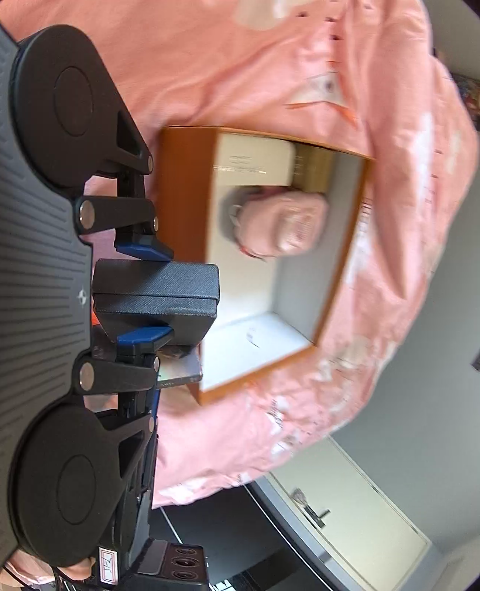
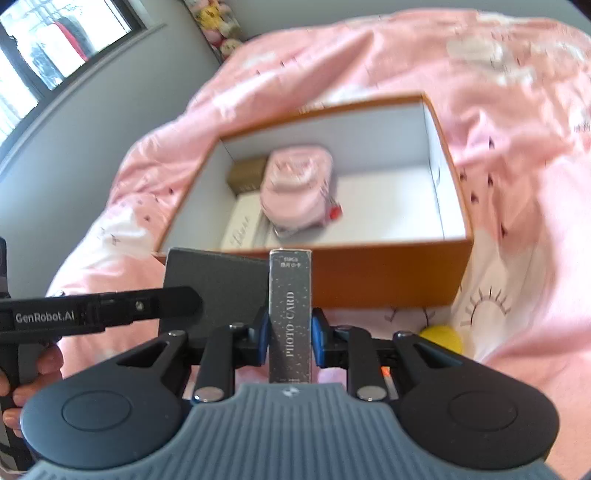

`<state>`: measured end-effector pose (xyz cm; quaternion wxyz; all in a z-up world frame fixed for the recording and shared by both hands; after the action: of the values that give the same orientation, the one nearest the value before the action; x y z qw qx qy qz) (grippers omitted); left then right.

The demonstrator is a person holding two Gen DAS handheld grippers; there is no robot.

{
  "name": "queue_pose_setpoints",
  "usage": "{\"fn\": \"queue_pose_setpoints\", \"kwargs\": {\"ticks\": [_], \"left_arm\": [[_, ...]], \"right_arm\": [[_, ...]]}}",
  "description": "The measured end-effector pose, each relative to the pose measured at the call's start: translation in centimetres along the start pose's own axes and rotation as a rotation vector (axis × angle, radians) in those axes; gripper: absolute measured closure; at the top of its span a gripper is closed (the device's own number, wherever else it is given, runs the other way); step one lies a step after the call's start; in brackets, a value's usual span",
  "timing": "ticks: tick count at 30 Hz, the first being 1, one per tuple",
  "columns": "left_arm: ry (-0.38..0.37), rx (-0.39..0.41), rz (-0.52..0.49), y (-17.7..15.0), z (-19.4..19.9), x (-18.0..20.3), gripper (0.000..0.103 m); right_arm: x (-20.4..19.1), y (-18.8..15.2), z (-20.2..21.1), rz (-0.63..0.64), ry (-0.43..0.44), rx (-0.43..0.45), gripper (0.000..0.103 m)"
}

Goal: Organize objects
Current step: 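Lift the black case and photo card box and carry them over the orange box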

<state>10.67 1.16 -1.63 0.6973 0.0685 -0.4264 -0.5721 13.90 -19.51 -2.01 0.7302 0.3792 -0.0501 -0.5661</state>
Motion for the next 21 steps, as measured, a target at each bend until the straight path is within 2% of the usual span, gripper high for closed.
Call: {"fn": "queue_pose_setpoints", "kwargs": {"ticks": [8,13,18,21], "left_arm": [[0.008,0.122,-0.08,3.3,1.4,1.8,0.06],[0.02,0.184,-0.085,5.8,0.8,1.9,0.06],[0.064,0.2,-0.085,7.3,-1.5,1.2,0.06],[0.064,0.162,-0.066,7.4,-3.5,0.2,0.06]], "right_arm": [[-1.7,3.5,2.7,0.05,0.019,0.123,0.079],[-1.8,5.8,3.1,0.062,0.015,0.189,0.079],[-0.7,7.7,1.2,0.032,-0.024,0.208,0.079],[0.6,8.1,-0.6,-0.018,-0.039,0.191,0.079]]}}
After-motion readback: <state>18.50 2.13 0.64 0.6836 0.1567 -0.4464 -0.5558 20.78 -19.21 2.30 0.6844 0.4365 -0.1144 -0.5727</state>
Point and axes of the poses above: each gripper's, at about its wrist camera, not at the fingertips, and z roughly against the way its jaws point, x to its right, y to its top, the point moved 4 cm from there along -z, roughly the way its jaws point, and after that the axes turned 6 degrees about x, right-handed, at the moved point
